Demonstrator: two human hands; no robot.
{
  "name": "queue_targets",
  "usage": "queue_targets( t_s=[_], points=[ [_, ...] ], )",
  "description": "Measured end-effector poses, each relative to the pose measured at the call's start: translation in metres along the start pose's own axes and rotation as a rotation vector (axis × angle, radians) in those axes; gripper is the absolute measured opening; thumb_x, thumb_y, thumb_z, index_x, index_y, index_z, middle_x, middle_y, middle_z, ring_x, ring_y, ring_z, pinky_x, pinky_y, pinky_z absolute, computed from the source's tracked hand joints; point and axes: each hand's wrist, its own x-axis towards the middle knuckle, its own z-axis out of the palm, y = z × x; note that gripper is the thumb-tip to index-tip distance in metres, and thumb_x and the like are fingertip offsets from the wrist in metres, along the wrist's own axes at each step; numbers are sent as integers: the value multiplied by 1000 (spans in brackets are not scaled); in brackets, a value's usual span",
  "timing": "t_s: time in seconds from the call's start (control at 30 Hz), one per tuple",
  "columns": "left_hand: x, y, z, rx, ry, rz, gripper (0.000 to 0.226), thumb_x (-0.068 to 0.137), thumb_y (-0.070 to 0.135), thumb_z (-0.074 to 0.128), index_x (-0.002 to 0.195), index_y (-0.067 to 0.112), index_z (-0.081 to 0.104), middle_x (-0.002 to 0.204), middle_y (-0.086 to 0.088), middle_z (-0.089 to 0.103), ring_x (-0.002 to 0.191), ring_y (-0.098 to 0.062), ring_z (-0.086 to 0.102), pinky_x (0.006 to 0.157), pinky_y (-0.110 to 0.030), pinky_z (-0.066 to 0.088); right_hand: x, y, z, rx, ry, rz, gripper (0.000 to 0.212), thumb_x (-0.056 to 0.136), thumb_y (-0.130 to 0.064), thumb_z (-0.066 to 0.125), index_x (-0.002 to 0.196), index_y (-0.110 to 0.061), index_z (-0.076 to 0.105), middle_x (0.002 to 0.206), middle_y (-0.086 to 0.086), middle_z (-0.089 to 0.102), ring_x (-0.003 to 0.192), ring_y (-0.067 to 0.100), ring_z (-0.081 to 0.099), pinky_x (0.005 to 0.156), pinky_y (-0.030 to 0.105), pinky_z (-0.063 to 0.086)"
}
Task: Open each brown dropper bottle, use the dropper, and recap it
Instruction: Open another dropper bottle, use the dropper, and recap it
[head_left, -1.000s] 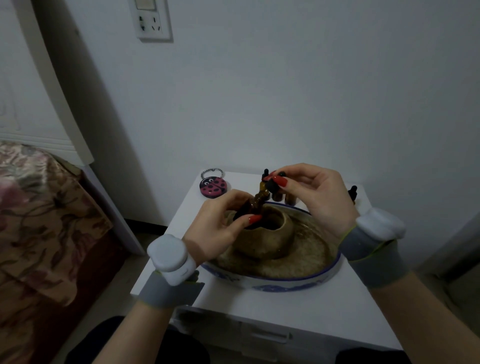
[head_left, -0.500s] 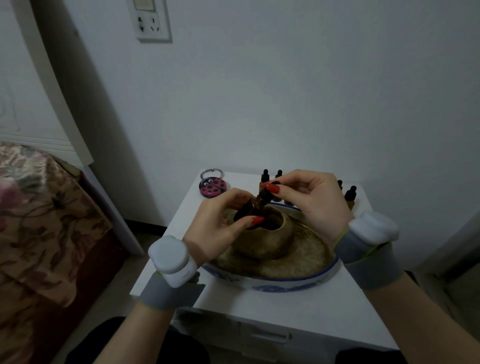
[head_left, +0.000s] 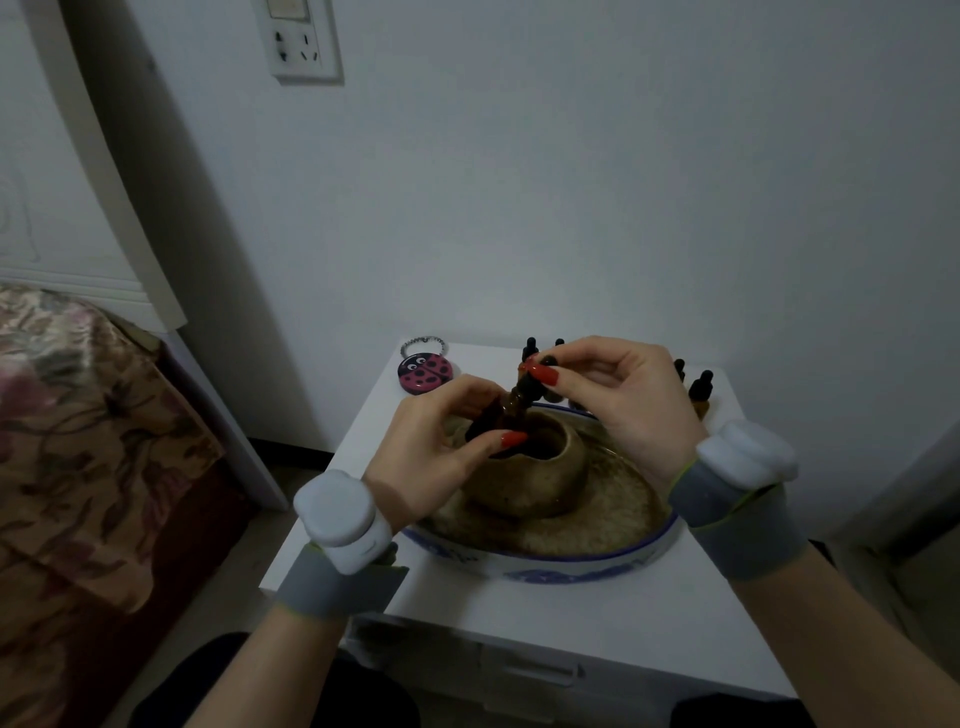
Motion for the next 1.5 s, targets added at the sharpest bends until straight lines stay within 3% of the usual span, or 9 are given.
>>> queue_targets(
  t_s=[0.23,0.37,0.63,0.8,0.93,1.03,1.17,1.27,1.5],
  points=[
    [0,-3,-1,24,13,15,29,81,23,74,109,21,66,102,11,69,98,-4,63,91,-23,51,1,-2,-4,49,35,-36,15,81,-8,71,95,-5,73,86,10,75,68,17,68,61,19,53],
    [0,-5,-2,43,31,20,29,80,22,75,108,22,67,100,11,68,97,-1,62,90,-19,50,0,-6,-6,46,71,-64,14,75,-22,72,88,-20,74,85,-1,76,76,15,71,69,24,58],
    [1,-13,-3,95,45,-4,29,80,18,76,107,20,67,102,9,70,99,-4,63,94,-23,50,5,-5,-17,39,141,-53,11,84,-12,68,93,-15,73,91,2,76,90,18,72,85,29,57],
    [1,-17,-6,96,84,-27,29,78,14,78,102,25,66,98,13,69,97,-3,64,90,-12,47,7,-7,-22,50,171,-63,10,86,-9,67,93,-13,72,90,2,76,88,16,72,83,25,56],
    [1,-20,-8,102,103,-62,30,79,14,77,108,17,67,102,6,70,100,-7,63,96,-22,48,8,-7,-25,33,162,-56,10,85,-10,67,93,-13,72,90,3,76,87,16,72,83,24,56],
    [1,-18,-8,100,125,-77,31,80,16,76,109,16,67,104,4,70,101,-8,63,96,-21,47,8,-5,-25,16,123,-35,10,83,-8,68,90,-14,72,87,2,76,84,14,72,79,22,56],
    [2,-17,-8,94,160,-97,31,79,19,77,108,19,66,102,7,68,98,-6,62,87,-4,42,6,-2,-25,-60,78,15,8,81,-13,71,86,-19,73,85,2,76,81,24,71,77,36,59],
    [2,-17,-9,85,166,-107,31,79,20,77,108,18,67,100,8,68,97,-5,62,84,1,40,6,-1,-24,-106,43,35,9,82,-14,71,84,-21,74,85,5,76,85,31,70,83,48,56],
    [2,-19,-10,92,171,-117,33,79,22,77,110,17,67,103,5,69,99,-7,62,85,-2,43,5,-1,-22,-147,13,53,9,80,-16,72,82,-25,73,84,0,76,82,21,72,84,43,57]
  ],
)
